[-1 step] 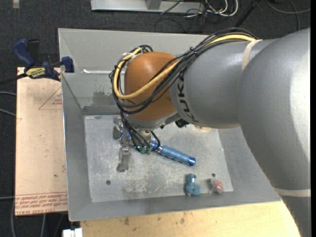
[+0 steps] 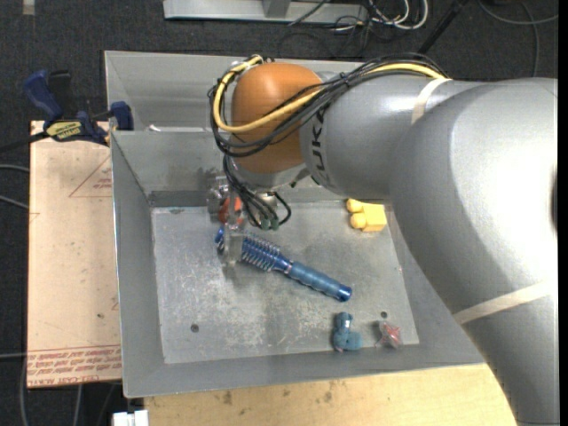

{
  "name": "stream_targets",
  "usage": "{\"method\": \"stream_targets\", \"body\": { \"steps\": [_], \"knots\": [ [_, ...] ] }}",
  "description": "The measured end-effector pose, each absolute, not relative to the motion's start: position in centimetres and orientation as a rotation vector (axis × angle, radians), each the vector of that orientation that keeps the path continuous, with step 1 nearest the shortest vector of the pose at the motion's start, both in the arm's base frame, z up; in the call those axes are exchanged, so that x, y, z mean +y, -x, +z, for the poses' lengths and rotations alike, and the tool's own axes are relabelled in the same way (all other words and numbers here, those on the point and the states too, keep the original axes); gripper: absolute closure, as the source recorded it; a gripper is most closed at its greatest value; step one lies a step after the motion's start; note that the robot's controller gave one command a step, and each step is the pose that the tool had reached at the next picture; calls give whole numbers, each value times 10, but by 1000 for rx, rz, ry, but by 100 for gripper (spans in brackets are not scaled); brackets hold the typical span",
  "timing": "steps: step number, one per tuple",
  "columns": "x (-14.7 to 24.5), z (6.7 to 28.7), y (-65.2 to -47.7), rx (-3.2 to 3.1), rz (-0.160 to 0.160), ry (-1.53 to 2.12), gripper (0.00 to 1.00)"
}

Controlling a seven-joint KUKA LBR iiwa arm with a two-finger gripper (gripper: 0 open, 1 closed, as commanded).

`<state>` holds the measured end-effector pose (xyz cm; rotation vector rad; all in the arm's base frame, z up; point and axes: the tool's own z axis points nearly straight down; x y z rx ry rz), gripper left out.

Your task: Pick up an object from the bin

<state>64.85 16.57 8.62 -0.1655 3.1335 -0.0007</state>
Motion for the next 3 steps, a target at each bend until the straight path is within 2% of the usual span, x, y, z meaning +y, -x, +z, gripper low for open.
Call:
{"method": "stream_targets", "body": {
  "steps": [1, 2, 3],
  "knots": [
    [100, 69, -626, 3138, -2, 200, 0],
    [104, 69, -626, 3135, 3, 208, 100],
    [110, 214, -649, 3123, 3, 211, 100]
  ]
}}
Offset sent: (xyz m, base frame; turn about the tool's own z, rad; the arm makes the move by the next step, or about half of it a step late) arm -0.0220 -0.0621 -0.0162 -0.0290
